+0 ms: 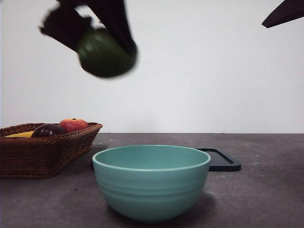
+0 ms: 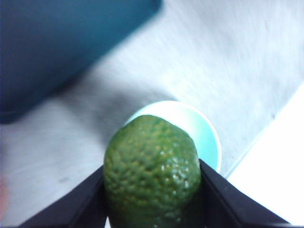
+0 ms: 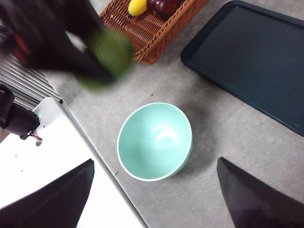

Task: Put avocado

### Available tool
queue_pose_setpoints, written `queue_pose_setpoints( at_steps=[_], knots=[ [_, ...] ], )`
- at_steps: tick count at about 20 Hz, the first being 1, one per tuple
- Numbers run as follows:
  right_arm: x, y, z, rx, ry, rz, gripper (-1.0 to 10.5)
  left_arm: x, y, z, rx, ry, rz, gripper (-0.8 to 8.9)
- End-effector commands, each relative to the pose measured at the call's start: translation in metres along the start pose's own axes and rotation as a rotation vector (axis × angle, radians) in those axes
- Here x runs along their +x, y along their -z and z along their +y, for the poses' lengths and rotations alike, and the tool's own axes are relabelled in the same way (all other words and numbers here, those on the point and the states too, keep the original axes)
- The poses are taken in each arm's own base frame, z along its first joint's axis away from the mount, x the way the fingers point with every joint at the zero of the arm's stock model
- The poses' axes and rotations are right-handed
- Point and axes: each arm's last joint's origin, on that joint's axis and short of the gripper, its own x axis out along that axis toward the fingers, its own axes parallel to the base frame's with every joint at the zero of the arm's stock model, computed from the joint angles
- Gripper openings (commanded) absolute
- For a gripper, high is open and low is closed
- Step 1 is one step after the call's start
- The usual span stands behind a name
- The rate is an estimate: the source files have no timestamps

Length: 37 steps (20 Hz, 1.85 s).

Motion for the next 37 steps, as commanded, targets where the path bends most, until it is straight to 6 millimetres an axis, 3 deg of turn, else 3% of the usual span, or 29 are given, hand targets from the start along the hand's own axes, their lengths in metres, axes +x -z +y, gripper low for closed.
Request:
queue_pose_setpoints(
  at_steps=[1, 5, 10, 17, 20, 25, 28, 30, 34, 37],
  knots=[
    [-0.001, -0.005, 0.002, -0.012, 0.0, -0.01, 4.1, 0.03, -0.006, -0.01, 0.051, 0.018, 0.059, 1.49],
    [-0.001, -0.005, 0.002, -0.012, 0.0, -0.01, 4.2, 0.079, -0.004, -0.02, 0.117, -0.03, 0.17, 1.49],
    [-0.001, -0.005, 0.002, -0.012, 0.0, -0.01, 4.1, 0.117, 0.001, -0.028, 0.175, -0.071, 0.235, 1.49],
    [-0.001, -0.005, 0.002, -0.012, 0.0, -0.01, 4.1, 0.14, 0.009, -0.032, 0.207, -0.095, 0.302, 1.61],
    [-0.001, -0.005, 0.002, -0.012, 0.0, -0.01, 4.1, 0.142, 0.01, -0.033, 0.21, -0.094, 0.308, 3.12],
    [-0.001, -0.005, 0.002, -0.012, 0.0, -0.01, 4.1, 0.142, 0.01, -0.034, 0.203, -0.095, 0.314, 3.75],
    [-0.001, -0.005, 0.002, -0.012, 0.0, -0.01, 4.1, 0.133, 0.005, -0.036, 0.202, -0.094, 0.297, 3.74],
    [-0.001, -0.005, 0.002, -0.012, 0.0, -0.01, 4.1, 0.115, -0.005, -0.039, 0.206, -0.086, 0.234, 3.74],
    [-0.001, -0.005, 0.002, -0.012, 0.0, -0.01, 4.1, 0.068, -0.022, -0.044, 0.206, -0.07, 0.075, 3.74],
    [-0.001, -0.005, 0.002, -0.012, 0.0, -0.01, 4.1, 0.019, -0.029, -0.03, 0.129, -0.083, -0.094, 3.74]
  ],
)
